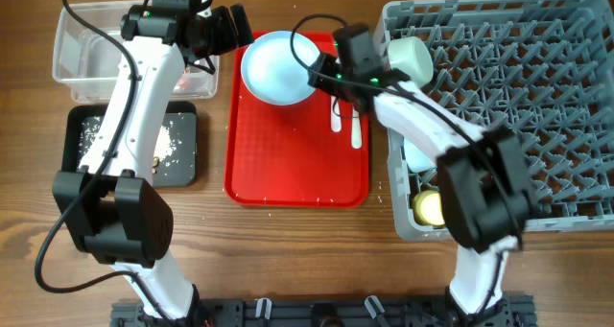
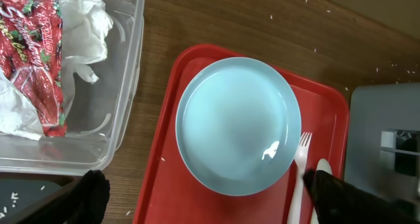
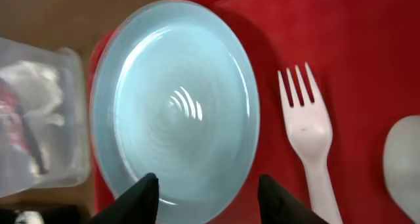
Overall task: Sort waste into correct bins and load items into the dishwasher rack
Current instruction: 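Grip the plate's edge with the right gripper and tilt it up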
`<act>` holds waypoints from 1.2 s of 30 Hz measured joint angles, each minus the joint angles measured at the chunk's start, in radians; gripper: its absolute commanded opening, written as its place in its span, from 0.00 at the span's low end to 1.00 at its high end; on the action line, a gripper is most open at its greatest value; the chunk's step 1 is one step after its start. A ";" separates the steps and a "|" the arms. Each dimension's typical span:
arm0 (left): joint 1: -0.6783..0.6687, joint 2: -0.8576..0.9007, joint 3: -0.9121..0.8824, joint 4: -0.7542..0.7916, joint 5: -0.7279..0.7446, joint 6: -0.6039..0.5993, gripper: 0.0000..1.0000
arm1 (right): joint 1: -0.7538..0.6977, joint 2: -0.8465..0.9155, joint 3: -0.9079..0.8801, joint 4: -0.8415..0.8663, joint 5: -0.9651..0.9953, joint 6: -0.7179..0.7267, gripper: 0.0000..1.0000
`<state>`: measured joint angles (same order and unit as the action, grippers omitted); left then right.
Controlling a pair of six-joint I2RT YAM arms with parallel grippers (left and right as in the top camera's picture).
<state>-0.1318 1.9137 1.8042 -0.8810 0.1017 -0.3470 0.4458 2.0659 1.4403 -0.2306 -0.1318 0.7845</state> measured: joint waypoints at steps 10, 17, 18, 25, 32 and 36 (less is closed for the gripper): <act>0.000 0.000 0.000 0.000 0.000 0.000 1.00 | 0.060 0.165 0.229 -0.203 0.060 -0.019 0.38; 0.000 0.000 0.000 0.000 0.000 0.000 1.00 | 0.060 0.174 0.230 -0.250 0.103 -0.034 0.36; 0.000 0.000 0.000 0.000 0.000 0.000 1.00 | 0.060 0.174 0.230 -0.270 0.107 -0.037 0.33; 0.000 0.000 0.000 0.000 0.000 0.000 1.00 | 0.060 0.164 0.254 -0.351 0.106 -0.083 0.34; 0.000 0.000 0.000 0.000 0.000 0.000 1.00 | 0.060 0.075 0.278 -0.485 0.176 -0.071 0.34; 0.000 0.000 0.000 0.000 0.000 0.000 1.00 | 0.060 0.076 0.275 -0.491 0.196 -0.063 0.33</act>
<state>-0.1318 1.9137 1.8042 -0.8814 0.1017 -0.3470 0.5053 2.1414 1.7153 -0.7216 0.0647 0.7219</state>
